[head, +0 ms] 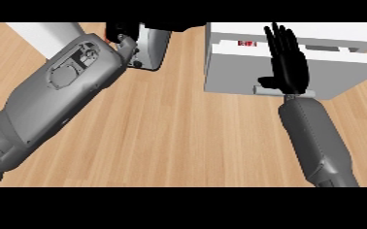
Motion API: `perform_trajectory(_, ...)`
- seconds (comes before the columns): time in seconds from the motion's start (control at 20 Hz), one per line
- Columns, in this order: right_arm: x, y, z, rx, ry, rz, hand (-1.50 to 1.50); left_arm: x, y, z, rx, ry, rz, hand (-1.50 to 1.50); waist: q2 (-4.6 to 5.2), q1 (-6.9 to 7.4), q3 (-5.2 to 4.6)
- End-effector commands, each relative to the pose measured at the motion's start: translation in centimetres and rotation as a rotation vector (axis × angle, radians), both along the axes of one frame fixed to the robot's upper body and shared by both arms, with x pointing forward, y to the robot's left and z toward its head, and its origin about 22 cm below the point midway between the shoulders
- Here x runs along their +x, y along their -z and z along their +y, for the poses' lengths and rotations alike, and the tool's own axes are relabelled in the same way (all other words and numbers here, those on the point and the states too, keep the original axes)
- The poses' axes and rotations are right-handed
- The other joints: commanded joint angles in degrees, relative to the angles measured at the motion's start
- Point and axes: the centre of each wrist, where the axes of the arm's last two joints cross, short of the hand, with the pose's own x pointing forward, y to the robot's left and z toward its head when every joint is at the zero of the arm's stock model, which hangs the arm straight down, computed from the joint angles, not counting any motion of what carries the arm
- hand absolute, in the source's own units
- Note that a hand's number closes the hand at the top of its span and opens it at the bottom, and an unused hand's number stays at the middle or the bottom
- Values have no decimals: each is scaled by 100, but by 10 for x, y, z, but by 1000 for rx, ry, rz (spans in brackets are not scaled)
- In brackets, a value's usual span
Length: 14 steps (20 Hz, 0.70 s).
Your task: Pick up the can, place it into the drawer and close the drawer
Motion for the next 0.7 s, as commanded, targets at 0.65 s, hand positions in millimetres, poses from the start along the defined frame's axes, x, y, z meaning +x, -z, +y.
perform_trajectory(0.65,63,-41,30,22,42,-34,-150,-32,42,40,23,17,26,-150,222,146,108)
